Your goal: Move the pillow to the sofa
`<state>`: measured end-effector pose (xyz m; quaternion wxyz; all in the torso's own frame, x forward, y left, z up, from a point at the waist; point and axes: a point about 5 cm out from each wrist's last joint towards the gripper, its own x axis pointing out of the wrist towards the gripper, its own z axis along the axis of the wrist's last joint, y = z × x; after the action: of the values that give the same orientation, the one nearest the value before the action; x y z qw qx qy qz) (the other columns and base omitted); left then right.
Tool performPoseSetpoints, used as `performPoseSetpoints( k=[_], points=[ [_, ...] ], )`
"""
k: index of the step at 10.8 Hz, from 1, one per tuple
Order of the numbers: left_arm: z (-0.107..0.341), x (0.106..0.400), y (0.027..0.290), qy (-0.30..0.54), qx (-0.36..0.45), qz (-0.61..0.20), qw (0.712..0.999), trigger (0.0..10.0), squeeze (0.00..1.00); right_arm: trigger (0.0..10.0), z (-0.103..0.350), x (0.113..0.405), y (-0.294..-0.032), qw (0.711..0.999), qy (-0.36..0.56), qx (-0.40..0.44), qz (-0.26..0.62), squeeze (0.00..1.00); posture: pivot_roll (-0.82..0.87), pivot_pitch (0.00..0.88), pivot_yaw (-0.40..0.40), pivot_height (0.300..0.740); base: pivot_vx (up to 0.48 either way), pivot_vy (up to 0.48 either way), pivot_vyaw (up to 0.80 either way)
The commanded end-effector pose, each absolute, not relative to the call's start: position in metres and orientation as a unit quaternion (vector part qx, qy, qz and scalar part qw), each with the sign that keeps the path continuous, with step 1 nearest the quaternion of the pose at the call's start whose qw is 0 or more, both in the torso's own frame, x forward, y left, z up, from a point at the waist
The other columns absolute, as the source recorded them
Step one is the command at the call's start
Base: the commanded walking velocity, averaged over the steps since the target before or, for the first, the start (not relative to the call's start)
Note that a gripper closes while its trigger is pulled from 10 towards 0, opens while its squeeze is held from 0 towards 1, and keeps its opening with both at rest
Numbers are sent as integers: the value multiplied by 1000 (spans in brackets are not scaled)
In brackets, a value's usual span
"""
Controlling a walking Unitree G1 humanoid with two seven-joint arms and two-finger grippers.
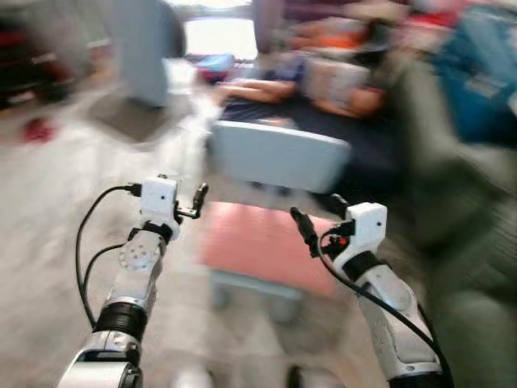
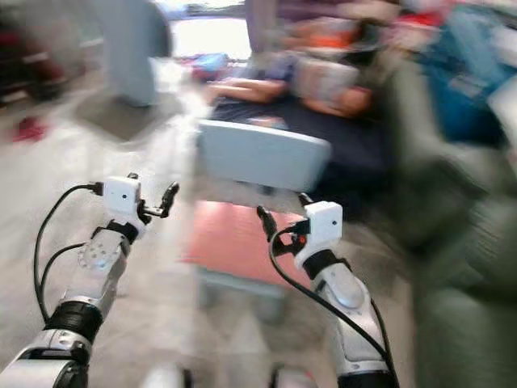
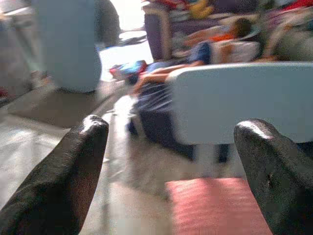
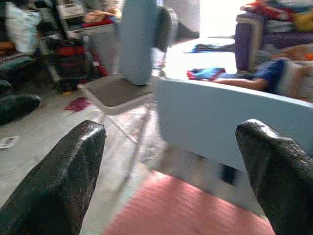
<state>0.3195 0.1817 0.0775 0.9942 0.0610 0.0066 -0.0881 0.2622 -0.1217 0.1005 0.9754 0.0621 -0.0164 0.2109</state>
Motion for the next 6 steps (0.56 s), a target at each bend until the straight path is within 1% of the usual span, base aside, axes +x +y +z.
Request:
performPoseSetpoints(
  k=[1,5,6],
  points=[
    [80,321,176,1,63,-94,994,10000,0,10000,95,259,-124,977,-6,61,207,0,-87,113,-20,740,341,337,0],
    [77,320,172,6,67,-102,992,10000,0,10000,96,259,-126,977,-8,61,202,0,-93,119,-21,740,347,0,0],
    [77,319,170,7,58,-106,993,10000,0,10000,96,260,-125,977,-4,62,202,0,-92,121,-22,740,0,0,0]
  ],
)
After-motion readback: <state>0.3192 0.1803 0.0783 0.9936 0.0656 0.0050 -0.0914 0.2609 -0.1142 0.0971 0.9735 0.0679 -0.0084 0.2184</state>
